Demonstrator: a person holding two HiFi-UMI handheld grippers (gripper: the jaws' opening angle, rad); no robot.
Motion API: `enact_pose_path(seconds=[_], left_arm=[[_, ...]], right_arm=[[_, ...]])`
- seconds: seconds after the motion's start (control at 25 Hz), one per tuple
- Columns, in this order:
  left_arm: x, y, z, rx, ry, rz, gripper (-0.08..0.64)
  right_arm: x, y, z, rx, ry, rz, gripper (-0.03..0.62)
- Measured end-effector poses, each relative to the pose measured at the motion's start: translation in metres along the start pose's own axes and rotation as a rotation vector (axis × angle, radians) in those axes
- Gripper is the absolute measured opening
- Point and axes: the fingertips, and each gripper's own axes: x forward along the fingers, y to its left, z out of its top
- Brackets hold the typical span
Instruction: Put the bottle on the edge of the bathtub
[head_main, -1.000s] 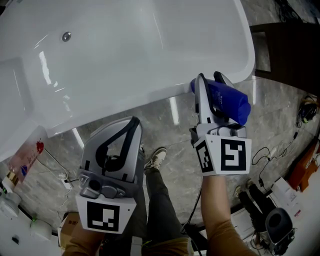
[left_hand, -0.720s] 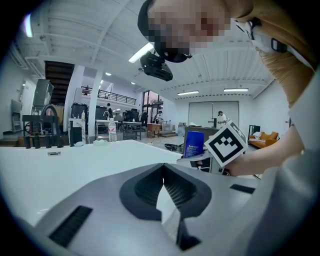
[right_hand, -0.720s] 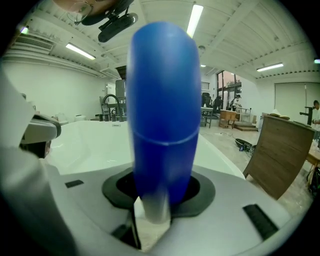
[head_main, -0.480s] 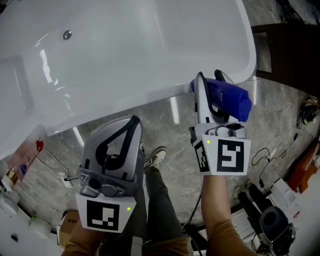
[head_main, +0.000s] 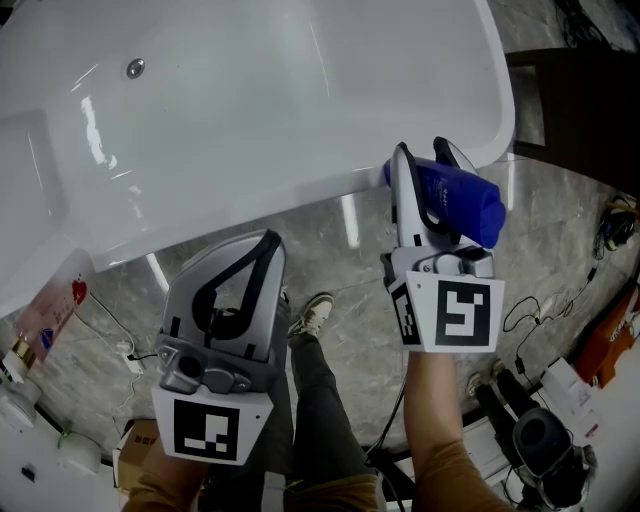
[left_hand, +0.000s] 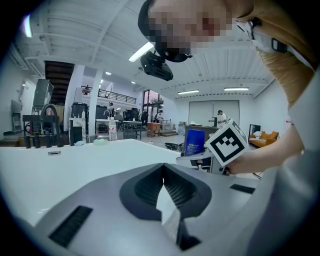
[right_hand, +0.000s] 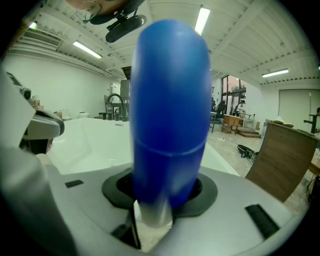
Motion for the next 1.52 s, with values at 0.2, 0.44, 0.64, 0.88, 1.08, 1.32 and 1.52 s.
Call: enact_pose_path(seconds=[0.2,0.44,0.64,0.88,1.08,1.32,1.52], left_arm=[[0.001,0.000,-0.002,0.000,0.006,-0.004,0.008],[0.002,0.001,-0.005,-0.003,0.009,-0.006,0.008],[0.003,0.002,-0.007,0.000,0.014,-0.007,0.008],[0.005,0.003,-0.010,-0.004,0.024,-0.011,0.008],[0.006,0.000,-0.013,-0.006,0.030,-0.015,0.008],[0.006,-0.002,-0.016,-0.010,0.035,-0.020,0.008],[0.005,-0.004,-0.018,-0.008,0.035,-0.022,0.008]], right_arm=[[-0.001,0.002,-0.001,-0.011,-0.002,0.010,0.152],[0.000,0.002,-0.002,-0.010,-0.008,0.014,0.163],[0.002,0.003,-0.002,-0.002,-0.013,0.020,0.191],[0.004,0.005,-0.008,0.002,0.007,0.049,0.240],[0.003,0.006,-0.015,-0.005,0.030,0.069,0.271],[-0.001,0.010,-0.023,-0.002,0.046,0.079,0.302],[-0.003,0.011,-0.027,0.002,0.050,0.084,0.319]])
